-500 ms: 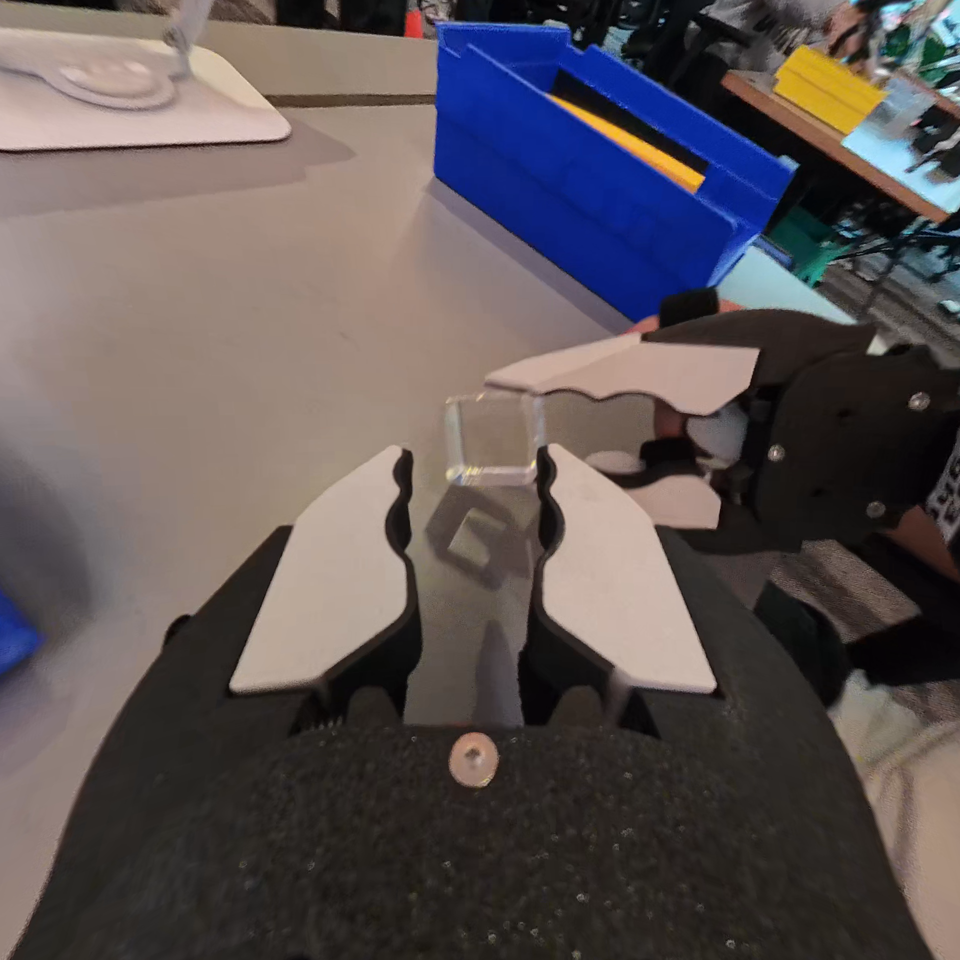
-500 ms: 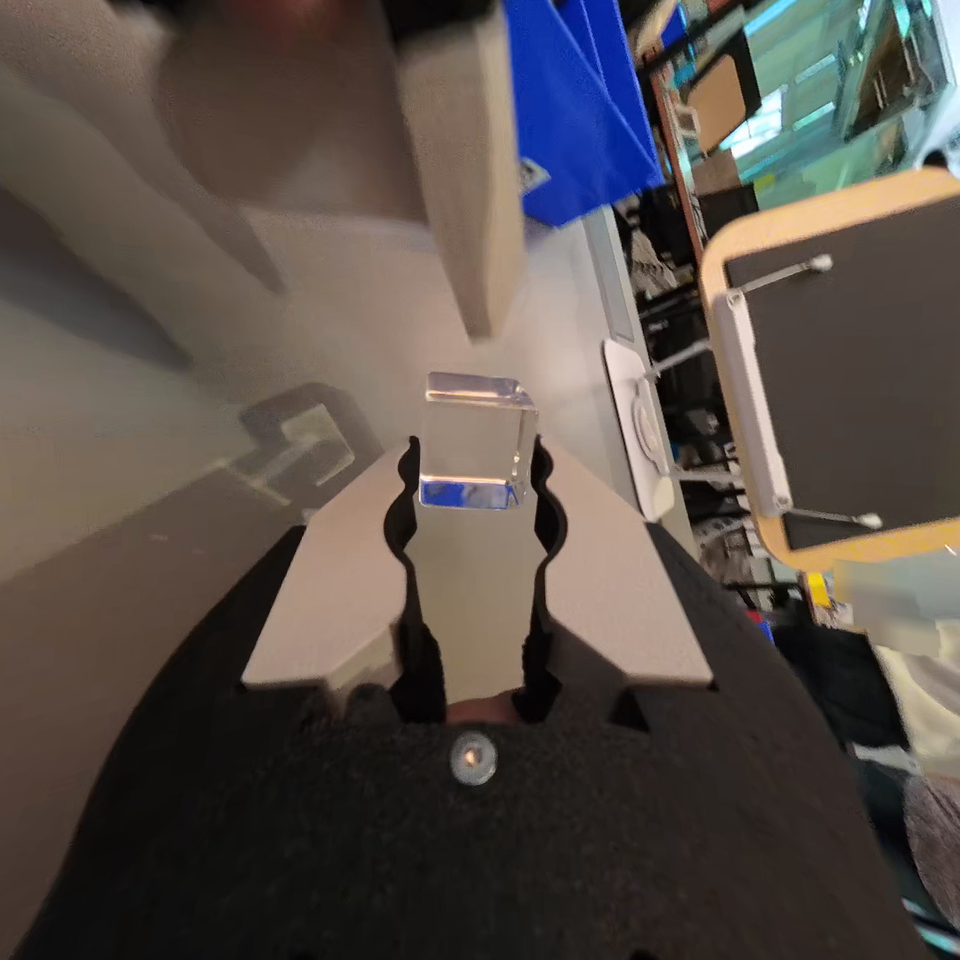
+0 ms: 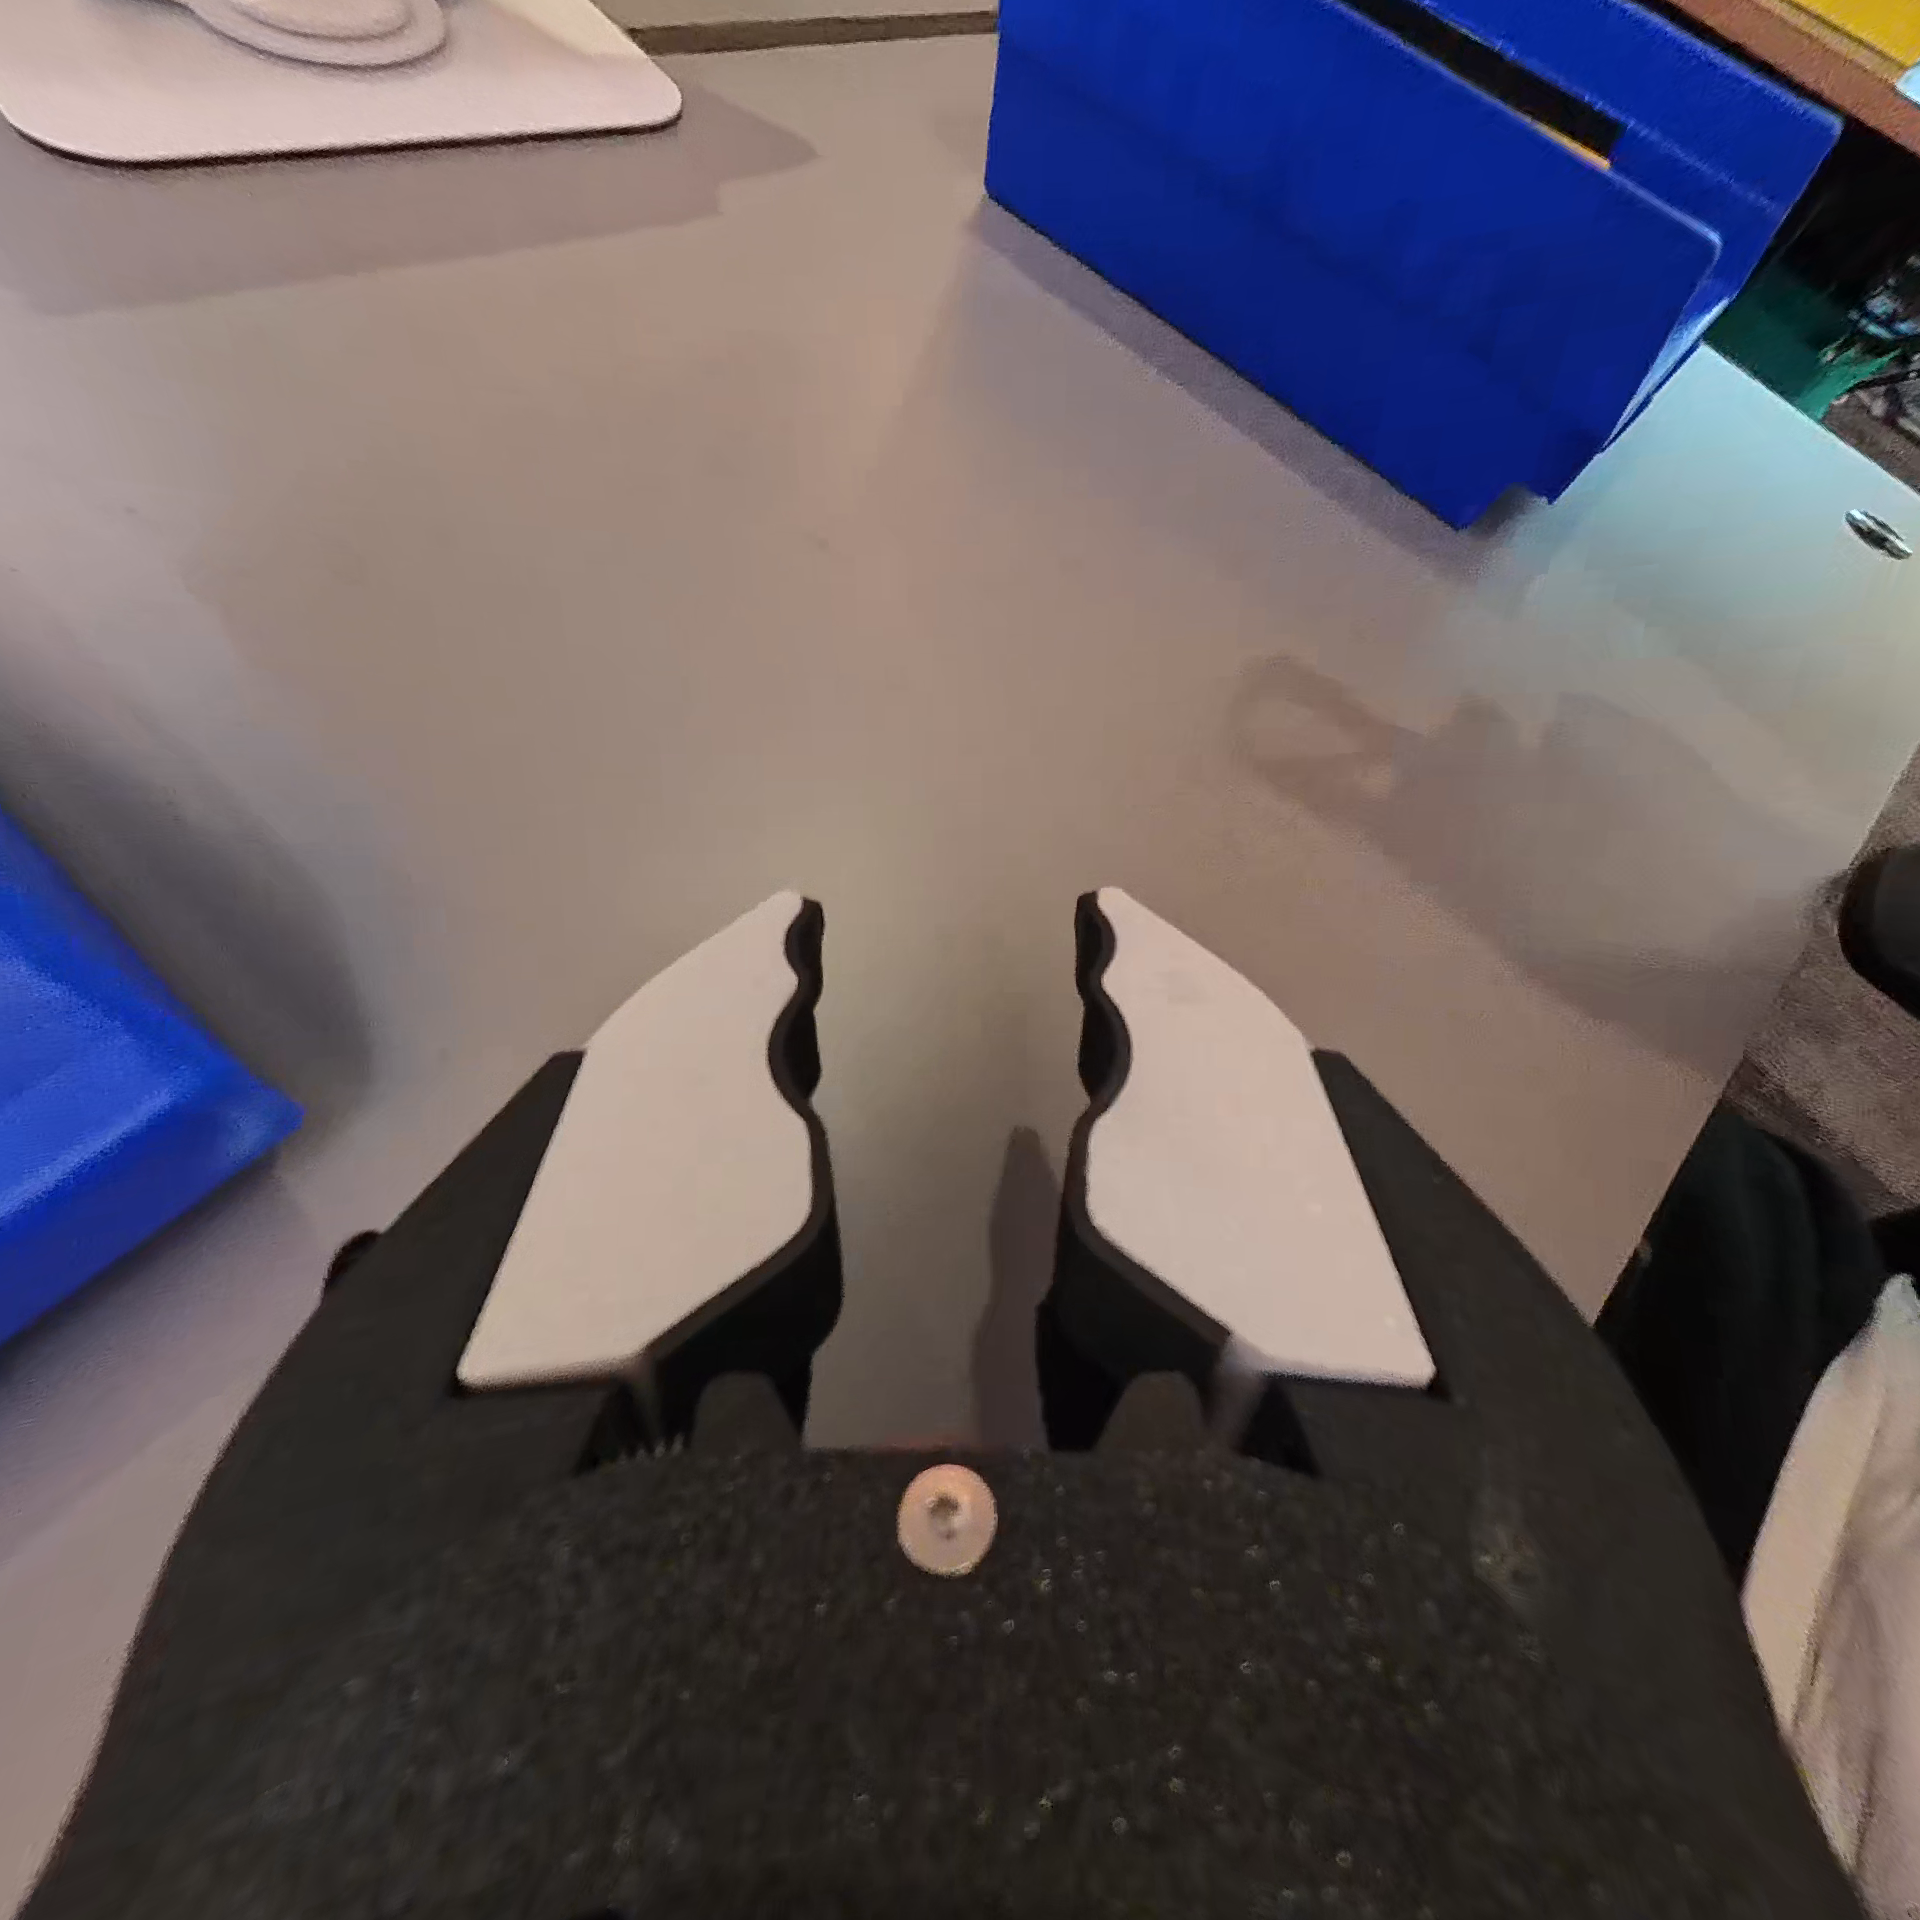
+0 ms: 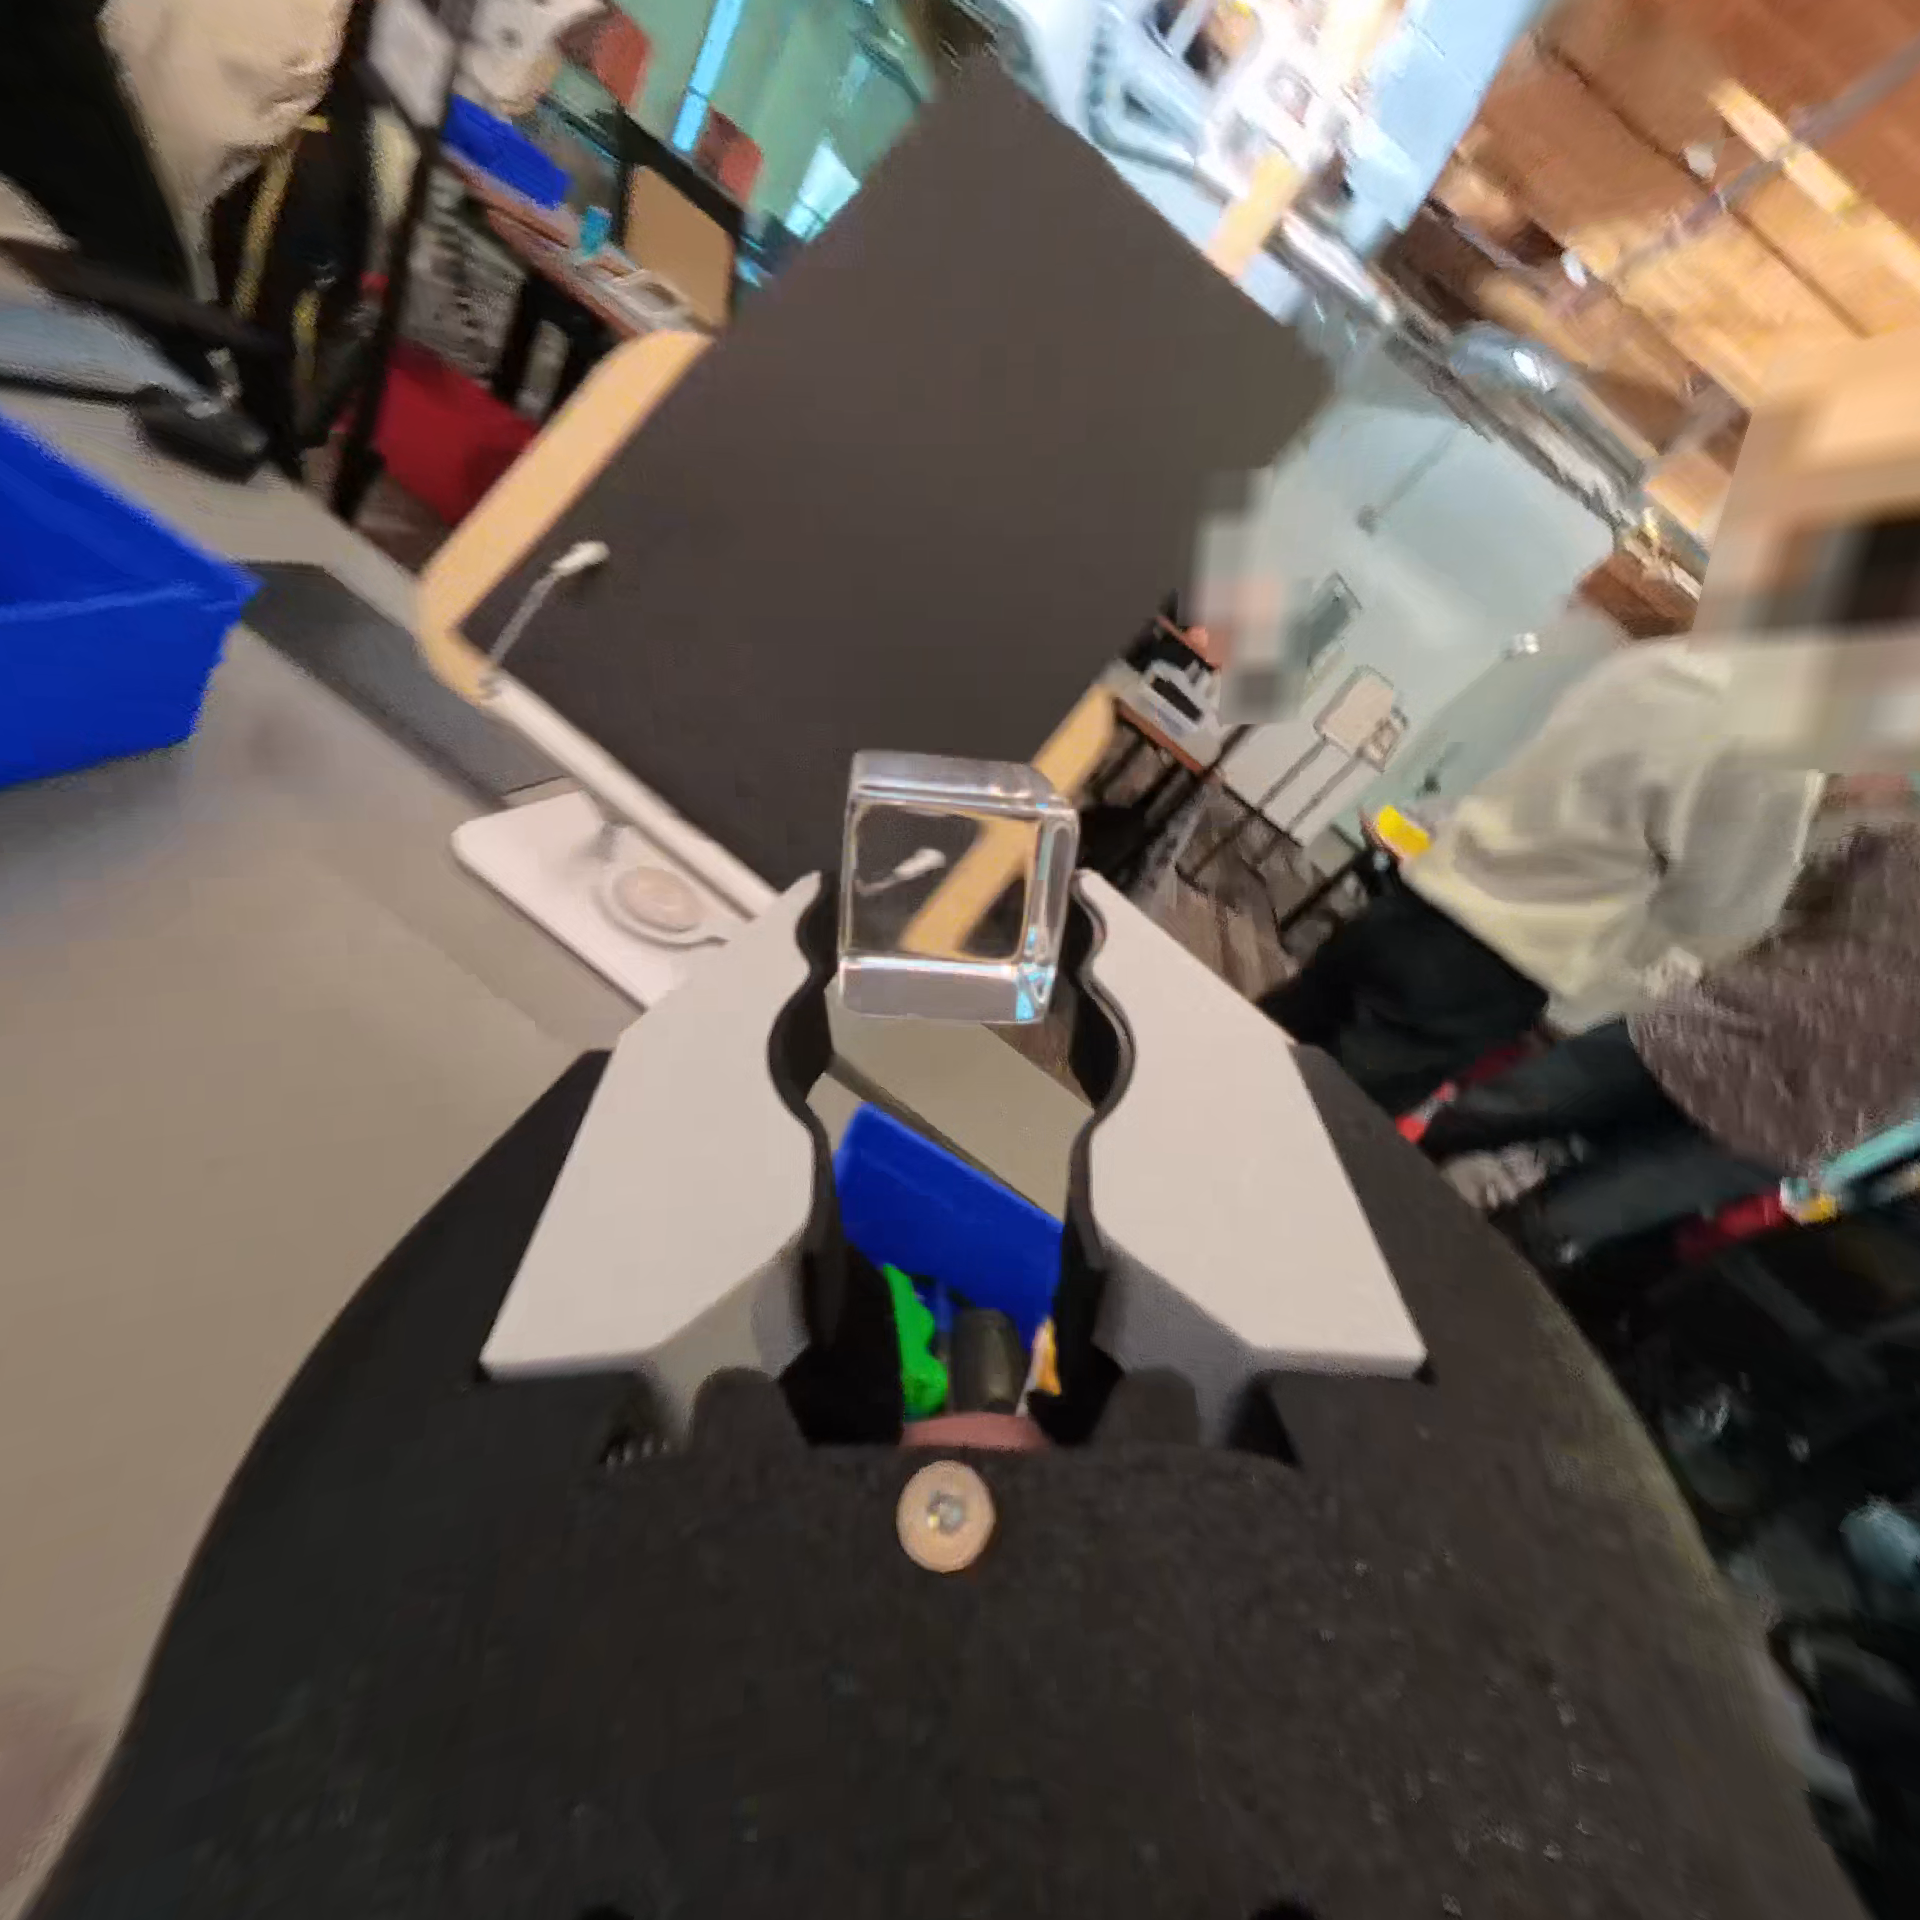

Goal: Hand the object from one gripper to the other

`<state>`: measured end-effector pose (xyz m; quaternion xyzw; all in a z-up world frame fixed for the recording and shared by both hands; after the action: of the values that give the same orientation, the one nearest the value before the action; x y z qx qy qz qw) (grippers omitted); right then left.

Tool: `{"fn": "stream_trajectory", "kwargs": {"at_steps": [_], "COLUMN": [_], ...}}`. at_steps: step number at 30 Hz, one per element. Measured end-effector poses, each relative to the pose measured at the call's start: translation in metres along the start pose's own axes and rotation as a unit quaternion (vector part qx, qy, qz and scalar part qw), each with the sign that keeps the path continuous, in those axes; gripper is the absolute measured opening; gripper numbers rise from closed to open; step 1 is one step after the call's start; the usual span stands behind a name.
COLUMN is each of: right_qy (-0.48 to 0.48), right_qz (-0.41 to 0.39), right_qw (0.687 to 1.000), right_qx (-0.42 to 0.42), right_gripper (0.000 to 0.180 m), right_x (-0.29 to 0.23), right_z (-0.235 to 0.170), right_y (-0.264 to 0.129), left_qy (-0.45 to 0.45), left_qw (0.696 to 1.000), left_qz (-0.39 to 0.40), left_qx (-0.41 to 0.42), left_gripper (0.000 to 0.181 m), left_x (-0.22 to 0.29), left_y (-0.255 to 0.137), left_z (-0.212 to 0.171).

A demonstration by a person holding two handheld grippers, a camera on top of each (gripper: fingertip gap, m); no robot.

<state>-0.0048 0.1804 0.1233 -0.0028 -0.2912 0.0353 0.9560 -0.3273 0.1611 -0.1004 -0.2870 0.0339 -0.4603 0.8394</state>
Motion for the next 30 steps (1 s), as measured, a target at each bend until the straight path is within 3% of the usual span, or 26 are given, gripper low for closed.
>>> {"fn": "stream_trajectory", "kwargs": {"at_steps": [2,4,6,8,10,14,20,24,30], "right_qy": [0.041,0.094,0.128,0.12,0.107,0.142,0.161,0.146,0.138], "right_qz": [-0.014,0.016,0.055,0.106,0.157,0.274,0.269,0.26,0.252], "right_qw": [0.997,0.978,0.941,0.881,0.828,0.778,0.746,0.742,0.741], "right_qx": [-0.063,-0.185,-0.31,-0.445,-0.528,-0.547,-0.588,-0.601,-0.606], "right_gripper": [0.042,0.043,0.042,0.042,0.042,0.042,0.043,0.042,0.042], "right_x": [0.042,0.063,0.064,0.051,0.03,-0.013,-0.029,-0.03,-0.032], "right_z": [-0.005,-0.037,-0.082,-0.133,-0.172,-0.212,-0.245,-0.248,-0.248], "right_y": [0.001,0.007,0.012,0.013,0.013,0.024,0.038,0.036,0.037], "left_qy": [-0.002,-0.003,-0.009,-0.02,-0.032,-0.039,0.01,0.045,0.007], "left_qw": [1.0,1.0,1.0,0.999,0.999,0.999,0.998,0.998,0.998], "left_qz": [0.004,0.017,0.027,0.026,0.02,-0.004,-0.056,-0.032,-0.051], "left_qx": [-0.007,-0.01,-0.009,0.001,0.003,-0.011,0.031,0.033,0.033], "left_gripper": [0.045,0.045,0.045,0.045,0.044,0.043,0.041,0.045,0.045], "left_x": [-0.006,-0.013,-0.02,-0.025,-0.029,-0.025,0.003,0.005,0.001], "left_y": [-0.004,-0.011,-0.019,-0.024,-0.024,-0.016,-0.017,-0.017,-0.018], "left_z": [-0.005,-0.01,-0.012,-0.011,-0.011,-0.014,-0.004,-0.004,-0.004]}}
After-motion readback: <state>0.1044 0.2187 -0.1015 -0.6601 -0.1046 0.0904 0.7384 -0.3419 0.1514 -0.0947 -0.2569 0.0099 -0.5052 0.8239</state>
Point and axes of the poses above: each gripper's, where its closed fingertips meet, y out along the fingers, z out of its top, x = y × z across the jaws, the point moved 8 cm from there along -y, back along the fingers
